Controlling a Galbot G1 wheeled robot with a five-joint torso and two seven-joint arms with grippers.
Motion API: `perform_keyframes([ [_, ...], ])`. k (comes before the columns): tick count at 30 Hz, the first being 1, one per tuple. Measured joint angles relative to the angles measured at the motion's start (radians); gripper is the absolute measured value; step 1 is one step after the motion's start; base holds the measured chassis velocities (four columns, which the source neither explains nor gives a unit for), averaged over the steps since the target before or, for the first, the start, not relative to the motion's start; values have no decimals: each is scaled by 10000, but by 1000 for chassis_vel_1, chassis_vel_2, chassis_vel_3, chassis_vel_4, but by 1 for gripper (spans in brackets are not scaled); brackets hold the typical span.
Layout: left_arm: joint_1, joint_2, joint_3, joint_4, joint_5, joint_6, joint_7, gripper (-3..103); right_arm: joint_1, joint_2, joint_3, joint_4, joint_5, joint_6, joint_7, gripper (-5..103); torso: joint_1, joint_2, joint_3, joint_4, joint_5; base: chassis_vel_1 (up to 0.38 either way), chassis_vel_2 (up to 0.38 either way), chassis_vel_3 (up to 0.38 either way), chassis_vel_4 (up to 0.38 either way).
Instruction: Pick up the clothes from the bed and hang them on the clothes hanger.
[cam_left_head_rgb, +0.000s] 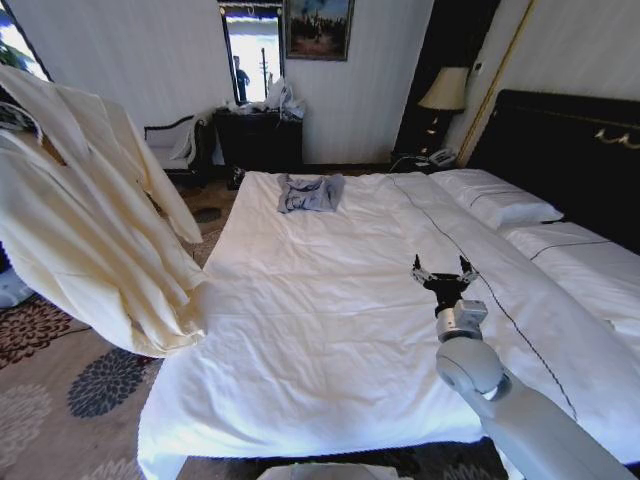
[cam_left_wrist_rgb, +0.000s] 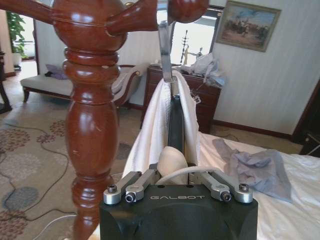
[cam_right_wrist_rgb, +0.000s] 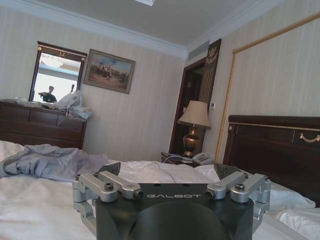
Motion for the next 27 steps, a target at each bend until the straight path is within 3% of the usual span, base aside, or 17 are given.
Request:
perform_keyframes([
  [1, -5, 0, -4, 20, 20, -11, -15, 23, 1, 0, -7, -9, 0, -1, 0, 100, 0, 0, 0, 2, -2, 0, 0, 0, 0],
  [3, -10, 0, -10, 32, 32, -29, -25, 23, 2, 0, -12, -15, -1, -2, 0, 100, 0, 0, 0, 3, -2, 0, 0, 0, 0],
  [5, -54, -8, -56, 54, 59, -203, -69, 39, -9, 1, -43, -47, -14, -13, 0, 100, 0, 0, 0, 2, -2, 0, 0, 0, 0],
  [9, -92, -4, -104, 25, 61, -317, -163, 44, -56, 26, -74, -69, -32, -52, -16, 100, 0, 0, 0, -2, 2, 0, 0, 0, 0],
  [17, -248, 71, -169, -53, 4, -362, -715, 82, 35, 63, -212, -149, -70, -64, -30, 100, 0, 0, 0, -2, 1, 0, 0, 0, 0],
  [20, -307, 75, -193, -97, -50, -359, -983, 88, 49, 54, -233, -156, -70, -66, -30, 100, 0, 0, 0, -2, 1, 0, 0, 0, 0],
  [22, -374, 73, -217, -223, -146, -332, -1113, 97, 72, 74, -294, -173, -74, -67, -30, 100, 0, 0, 0, -1, 1, 0, 0, 0, 0],
  [27, -528, 145, -277, -482, -453, -285, -1396, 100, 148, 141, -427, -185, -101, -67, -17, 100, 0, 0, 0, -1, 2, 0, 0, 0, 0],
])
